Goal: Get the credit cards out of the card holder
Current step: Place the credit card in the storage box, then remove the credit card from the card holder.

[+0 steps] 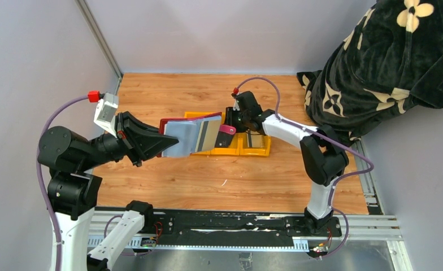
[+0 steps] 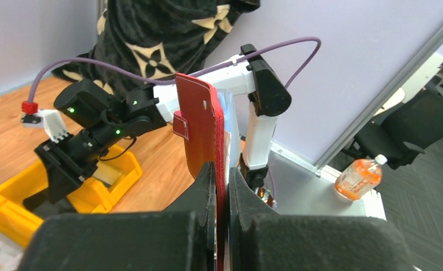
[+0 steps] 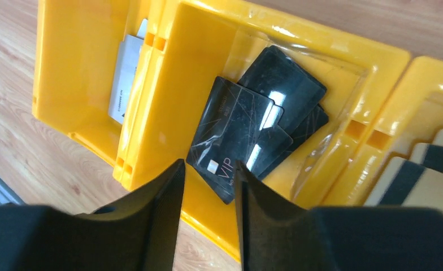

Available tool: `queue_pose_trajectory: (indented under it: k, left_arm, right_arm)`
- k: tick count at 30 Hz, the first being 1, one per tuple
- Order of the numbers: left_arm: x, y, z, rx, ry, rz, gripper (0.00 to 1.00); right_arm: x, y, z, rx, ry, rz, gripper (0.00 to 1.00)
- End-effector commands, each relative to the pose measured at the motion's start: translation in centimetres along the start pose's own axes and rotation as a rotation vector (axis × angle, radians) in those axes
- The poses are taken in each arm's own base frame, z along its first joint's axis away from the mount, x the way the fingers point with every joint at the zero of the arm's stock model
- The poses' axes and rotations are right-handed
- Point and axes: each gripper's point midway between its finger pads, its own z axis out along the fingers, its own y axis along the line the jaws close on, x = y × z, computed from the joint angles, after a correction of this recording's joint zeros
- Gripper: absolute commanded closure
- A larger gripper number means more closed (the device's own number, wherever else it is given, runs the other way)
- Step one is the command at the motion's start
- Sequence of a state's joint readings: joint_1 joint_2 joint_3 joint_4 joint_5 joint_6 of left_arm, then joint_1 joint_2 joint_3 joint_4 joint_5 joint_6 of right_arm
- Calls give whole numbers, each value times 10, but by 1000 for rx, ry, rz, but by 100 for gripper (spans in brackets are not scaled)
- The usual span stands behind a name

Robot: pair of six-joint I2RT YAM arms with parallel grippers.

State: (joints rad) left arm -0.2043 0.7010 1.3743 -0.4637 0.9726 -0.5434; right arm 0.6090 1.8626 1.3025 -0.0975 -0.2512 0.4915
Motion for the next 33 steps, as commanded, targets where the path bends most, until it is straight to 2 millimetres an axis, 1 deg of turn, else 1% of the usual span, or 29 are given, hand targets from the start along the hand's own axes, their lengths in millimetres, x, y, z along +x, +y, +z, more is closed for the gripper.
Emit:
queue_pose_trajectory:
  k: [1,3,4,5,6,7,8,9,11,12,13,14,15,16,18,19,22,24,26,29,33]
  left_arm:
    - [-12,-21,-1,79,-41,-9,100]
    - [-14,-25,-1,100,-45,-20,100]
    - [-15,-26,-1,107,-47,-30,100]
    - [-16,-28,-1,119,-50,-36,100]
    - [-19,-30,0,132,-59,-55,100]
    - [-20,-31,0,139,-64,-61,100]
    - [-22,-32,1,145,-69,-69,100]
    - [-23,-32,1,149,-72,-77,100]
    - [-26,-33,2,157,-81,-80,100]
    - [-27,-34,2,160,-84,-84,100]
    - [-29,-34,3,161,-87,-84,100]
    - [-30,-33,3,158,-92,-90,100]
    - [-31,-33,3,156,-97,-93,100]
    - [-31,-32,4,155,-100,-96,100]
    - [-32,-30,5,155,-101,-103,100]
    - [-33,-30,5,155,-103,-107,100]
    - [-35,-31,6,156,-107,-115,100]
    - [-36,-32,5,156,-105,-116,100]
    - [-36,-33,5,154,-104,-113,100]
    - [-36,-33,5,152,-102,-112,100]
    - [-36,-32,5,147,-103,-114,100]
  right_arm:
    - [-35,23,-43,14,-134,-45,54]
    - [-48,39,-70,-25,-192,-49,47]
    - [-55,47,-86,-53,-231,-50,44]
    - [-64,60,-111,-93,-290,-49,40]
    - [-64,67,-128,-127,-322,-40,36]
    - [-74,80,-152,-180,-393,-35,33]
    - [-72,89,-169,-238,-437,-23,31]
    - [-79,104,-196,-329,-525,-15,30]
    - [-71,123,-242,-489,-644,-13,22]
    - [-76,139,-280,-624,-774,-11,19]
    - [-65,140,-294,-686,-816,3,15]
    - [-59,145,-315,-781,-866,31,13]
    - [-53,153,-341,-891,-931,14,11]
    - [-43,160,-354,-975,-938,-6,10]
    - [-22,172,-372,-1117,-926,-65,10]
    - [-14,178,-377,-1166,-918,-89,9]
    - [0,197,-387,-1273,-920,-162,9]
    - [10,214,-397,-1348,-911,-233,9]
    - [13,229,-402,-1398,-900,-279,9]
    - [10,246,-406,-1441,-900,-296,9]
    - [8,271,-403,-1485,-870,-302,9]
